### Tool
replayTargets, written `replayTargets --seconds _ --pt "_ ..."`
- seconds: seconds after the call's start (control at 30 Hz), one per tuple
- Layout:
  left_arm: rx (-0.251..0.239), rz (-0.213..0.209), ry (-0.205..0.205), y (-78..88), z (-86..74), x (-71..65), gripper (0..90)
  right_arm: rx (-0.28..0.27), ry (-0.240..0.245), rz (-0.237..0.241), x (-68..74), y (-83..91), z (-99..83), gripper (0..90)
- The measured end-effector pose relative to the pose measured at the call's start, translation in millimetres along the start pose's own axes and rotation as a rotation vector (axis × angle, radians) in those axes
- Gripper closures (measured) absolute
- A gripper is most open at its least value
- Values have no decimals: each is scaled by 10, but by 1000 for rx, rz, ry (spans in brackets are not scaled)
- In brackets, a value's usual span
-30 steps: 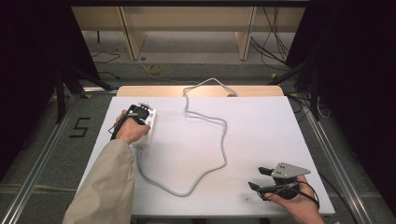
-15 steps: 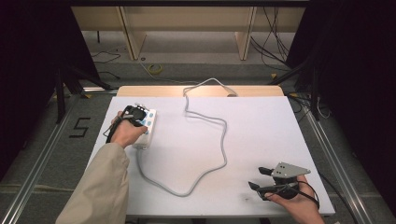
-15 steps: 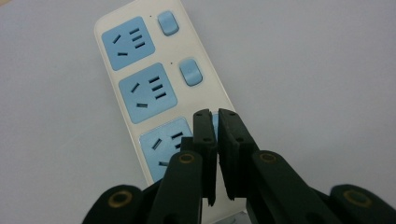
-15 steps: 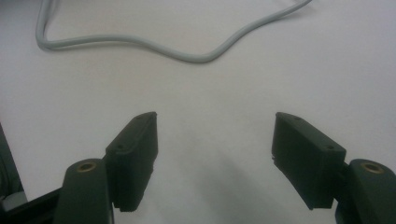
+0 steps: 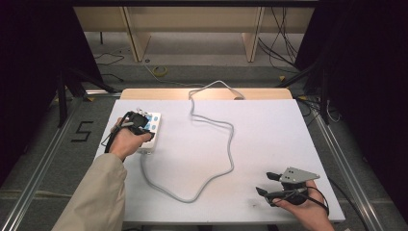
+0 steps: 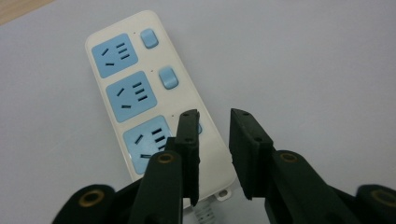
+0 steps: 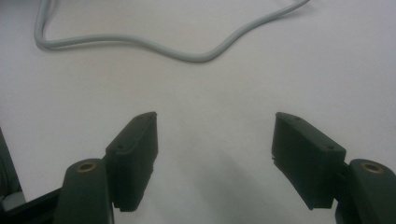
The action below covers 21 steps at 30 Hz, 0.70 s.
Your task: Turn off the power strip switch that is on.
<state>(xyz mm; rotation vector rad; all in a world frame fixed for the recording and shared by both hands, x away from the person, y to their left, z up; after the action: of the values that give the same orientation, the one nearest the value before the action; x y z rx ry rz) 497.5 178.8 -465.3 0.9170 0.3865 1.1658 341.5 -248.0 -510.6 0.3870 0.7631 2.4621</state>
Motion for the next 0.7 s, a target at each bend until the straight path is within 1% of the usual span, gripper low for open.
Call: replayTargets --seconds 0.07,0.13,0.2,0.27,0.37,0.43,0.5,0.53,0.67,0.7 --pt "-19 -13 1 38 -10 -37 662 1 -1 -1 -1 2 -1 324" --pt "-33 -13 3 67 -26 -57 628 -1 -2 -3 -5 4 -2 324" --pt "-45 -18 7 92 -39 -80 598 1 -1 -1 -6 4 -4 324" --pt "-55 -32 14 120 -56 -114 578 1 -3 0 -3 1 -3 324" --pt "-82 -48 13 174 -75 -163 542 1 0 -1 -2 4 -1 324" --pt "-96 -62 0 211 -86 -191 514 1 -1 -2 -4 3 -2 324" --pt "-111 -67 1 242 -99 -216 490 1 -2 -2 -2 2 -3 324" --pt "-123 -72 -6 263 -110 -232 476 2 -1 -1 -1 1 -2 324" --pt "-144 -73 -3 310 -157 -287 423 2 1 0 1 -1 -2 324" --pt "-151 -74 3 318 -169 -306 415 2 1 -1 0 -1 -2 324"
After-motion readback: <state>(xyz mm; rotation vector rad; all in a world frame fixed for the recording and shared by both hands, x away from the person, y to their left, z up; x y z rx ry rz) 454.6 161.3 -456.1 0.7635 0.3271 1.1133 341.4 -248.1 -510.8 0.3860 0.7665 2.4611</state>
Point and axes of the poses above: each handheld gripper's, and its own axes: y roughly backward along the jaws, z roughly out of its top, x roughly to its left, the point moved 6 cm from there along -y, roughly forward along the jaws, and after that the axes turned 9 degrees about z, right-handed, at the moved point
